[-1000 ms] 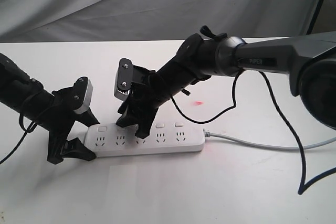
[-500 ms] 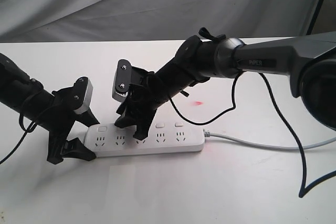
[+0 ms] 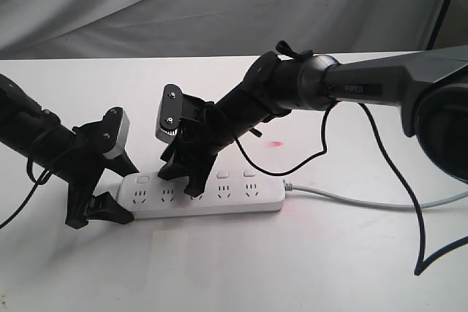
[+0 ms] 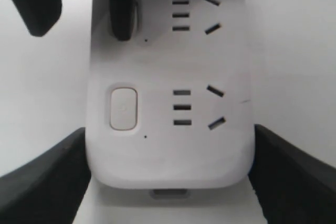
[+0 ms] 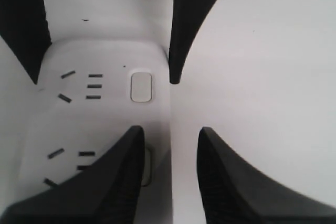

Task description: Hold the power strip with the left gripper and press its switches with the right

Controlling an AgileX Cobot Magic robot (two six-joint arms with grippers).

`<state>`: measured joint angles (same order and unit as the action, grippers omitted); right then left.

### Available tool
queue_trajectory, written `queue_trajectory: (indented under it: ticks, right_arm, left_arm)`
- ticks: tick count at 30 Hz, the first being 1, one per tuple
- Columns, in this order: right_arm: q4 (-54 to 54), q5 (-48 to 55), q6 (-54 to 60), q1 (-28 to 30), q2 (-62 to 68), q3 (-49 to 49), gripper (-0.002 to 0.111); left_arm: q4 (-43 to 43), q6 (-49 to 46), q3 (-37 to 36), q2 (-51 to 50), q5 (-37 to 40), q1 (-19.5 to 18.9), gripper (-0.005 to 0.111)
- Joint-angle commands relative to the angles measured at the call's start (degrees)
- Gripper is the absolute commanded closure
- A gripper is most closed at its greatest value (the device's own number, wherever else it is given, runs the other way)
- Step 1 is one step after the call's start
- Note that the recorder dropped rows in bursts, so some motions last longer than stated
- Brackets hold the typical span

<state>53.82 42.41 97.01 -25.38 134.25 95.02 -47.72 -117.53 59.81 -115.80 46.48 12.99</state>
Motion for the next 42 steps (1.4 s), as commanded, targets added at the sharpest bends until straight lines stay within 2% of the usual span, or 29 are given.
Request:
queue_trajectory:
  ticks: [1, 18, 27, 32, 42]
  right_arm:
    - [-4.47, 0.26, 0.67, -0.3, 2.13, -1.95, 0.075]
    - [-1.98, 0.92, 0.05, -0.3, -4.89, -1.86, 0.075]
    - [-6.57, 4.58, -4.03, 2.27, -7.39, -2.27, 0.075]
    - [-6.78, 3.77, -4.28, 4.67, -9.14, -5.39, 0.075]
    - [-3.76, 0.44, -2.38, 4.11, -7.92, -7.26, 0.075]
  left_arm:
    - [0.33, 0.53, 0.17, 0.18, -0.23, 0.31, 0.035]
    - [0.33, 0.53, 0.17, 0.18, -0.23, 0.31, 0.035]
    - [0.33, 0.53, 0.17, 0.18, -0.23, 0.31, 0.035]
    - [0.33, 0.53, 0.17, 0.18, -0.23, 0.31, 0.035]
    - [0.33, 0.53, 0.17, 0.18, -0.23, 0.31, 0.035]
